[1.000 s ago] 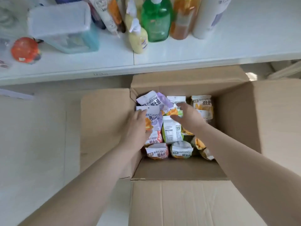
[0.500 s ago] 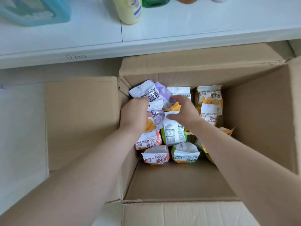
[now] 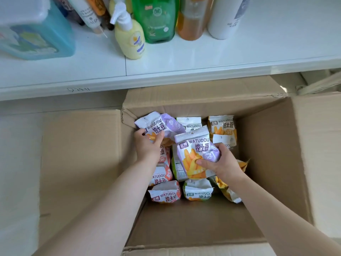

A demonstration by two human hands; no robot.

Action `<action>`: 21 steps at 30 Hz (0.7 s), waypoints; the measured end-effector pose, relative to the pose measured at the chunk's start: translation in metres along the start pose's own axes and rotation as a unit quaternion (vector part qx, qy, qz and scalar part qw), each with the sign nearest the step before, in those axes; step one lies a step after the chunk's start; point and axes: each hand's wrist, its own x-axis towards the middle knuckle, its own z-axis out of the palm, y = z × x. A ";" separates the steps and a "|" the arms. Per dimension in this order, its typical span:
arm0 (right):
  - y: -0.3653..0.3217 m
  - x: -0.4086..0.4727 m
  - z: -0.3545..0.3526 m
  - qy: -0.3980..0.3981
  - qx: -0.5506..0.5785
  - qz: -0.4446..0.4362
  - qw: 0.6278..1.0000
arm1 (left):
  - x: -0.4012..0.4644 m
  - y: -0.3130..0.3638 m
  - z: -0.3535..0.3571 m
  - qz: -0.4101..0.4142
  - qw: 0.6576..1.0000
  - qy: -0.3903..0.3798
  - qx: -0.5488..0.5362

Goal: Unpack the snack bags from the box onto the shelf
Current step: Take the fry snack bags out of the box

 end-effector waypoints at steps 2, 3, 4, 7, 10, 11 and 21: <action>0.010 -0.001 -0.003 0.015 0.018 0.009 1.000 | 0.008 -0.005 0.008 -0.032 0.999 0.042 0.007; 0.015 0.000 -0.004 0.020 0.027 0.011 0.999 | 0.011 -0.006 0.012 -0.051 0.997 0.055 0.006; 0.018 0.000 -0.004 0.023 0.033 0.011 0.999 | 0.013 -0.007 0.016 -0.068 0.996 0.062 0.000; 0.021 -0.001 -0.004 0.026 0.060 0.012 0.998 | 0.021 -0.012 0.023 -0.062 0.997 0.040 -0.038; 0.016 -0.005 -0.007 0.030 0.076 0.009 0.997 | 0.024 -0.009 0.026 -0.013 0.999 -0.002 -0.031; 0.015 -0.007 -0.008 0.032 0.080 0.010 0.996 | 0.022 -0.006 0.028 0.002 1.000 -0.010 -0.020; 0.017 -0.014 -0.027 0.059 0.075 0.018 0.995 | 0.026 0.007 0.046 0.081 0.980 -0.094 0.154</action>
